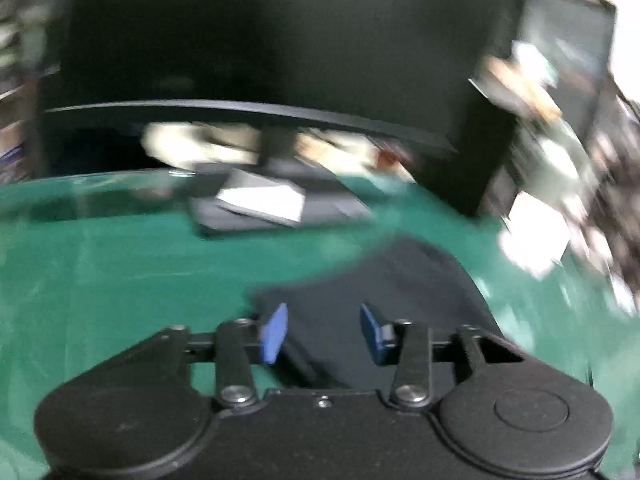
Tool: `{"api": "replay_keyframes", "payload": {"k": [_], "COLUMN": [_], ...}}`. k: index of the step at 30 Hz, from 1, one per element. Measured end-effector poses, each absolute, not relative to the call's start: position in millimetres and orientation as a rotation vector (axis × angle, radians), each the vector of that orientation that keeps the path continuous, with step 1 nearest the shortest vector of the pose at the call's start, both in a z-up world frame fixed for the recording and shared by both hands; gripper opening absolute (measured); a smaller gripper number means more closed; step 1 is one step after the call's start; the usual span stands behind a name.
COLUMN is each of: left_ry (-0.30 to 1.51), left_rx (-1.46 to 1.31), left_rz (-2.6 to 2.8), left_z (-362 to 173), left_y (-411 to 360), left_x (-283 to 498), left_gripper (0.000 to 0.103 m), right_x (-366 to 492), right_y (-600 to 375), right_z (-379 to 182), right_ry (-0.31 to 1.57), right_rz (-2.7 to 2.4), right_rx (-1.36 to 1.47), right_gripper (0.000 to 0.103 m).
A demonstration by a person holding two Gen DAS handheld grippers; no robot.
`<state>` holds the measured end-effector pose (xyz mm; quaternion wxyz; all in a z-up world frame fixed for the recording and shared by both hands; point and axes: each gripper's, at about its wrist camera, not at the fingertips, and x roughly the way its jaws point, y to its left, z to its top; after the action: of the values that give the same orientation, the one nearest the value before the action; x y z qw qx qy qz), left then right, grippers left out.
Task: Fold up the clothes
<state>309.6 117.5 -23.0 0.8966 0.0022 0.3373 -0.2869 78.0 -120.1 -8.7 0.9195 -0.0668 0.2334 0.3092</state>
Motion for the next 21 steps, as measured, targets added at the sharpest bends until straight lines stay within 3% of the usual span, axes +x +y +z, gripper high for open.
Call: {"api": "replay_keyframes", "payload": {"k": [6,10,17,21], "left_ry": [0.726,0.687,0.656,0.719], "left_rx": [0.045,0.076,0.027,0.085], "left_rz": [-0.568,-0.525,-0.725,-0.683], "left_z": [-38.1,-29.7,-20.2,-39.4], "left_y": [110.0,111.6,86.6,77.8], "left_x": [312.2,300.5,263.2,258.5], "left_gripper": [0.033,0.042,0.045,0.045], "right_x": [67.5,60.3,95.1,110.8], "right_y": [-101.3,-111.6,-131.2,-139.9], "right_z": [-25.5,-17.3,-10.5,-26.2], "right_ry": [0.508,0.471,0.371,0.515], "right_rz": [0.699,0.711,0.463,0.469], "right_rx": [-0.249,-0.216,-0.311,-0.296], "right_gripper": [0.015,0.024,0.017,0.017]}}
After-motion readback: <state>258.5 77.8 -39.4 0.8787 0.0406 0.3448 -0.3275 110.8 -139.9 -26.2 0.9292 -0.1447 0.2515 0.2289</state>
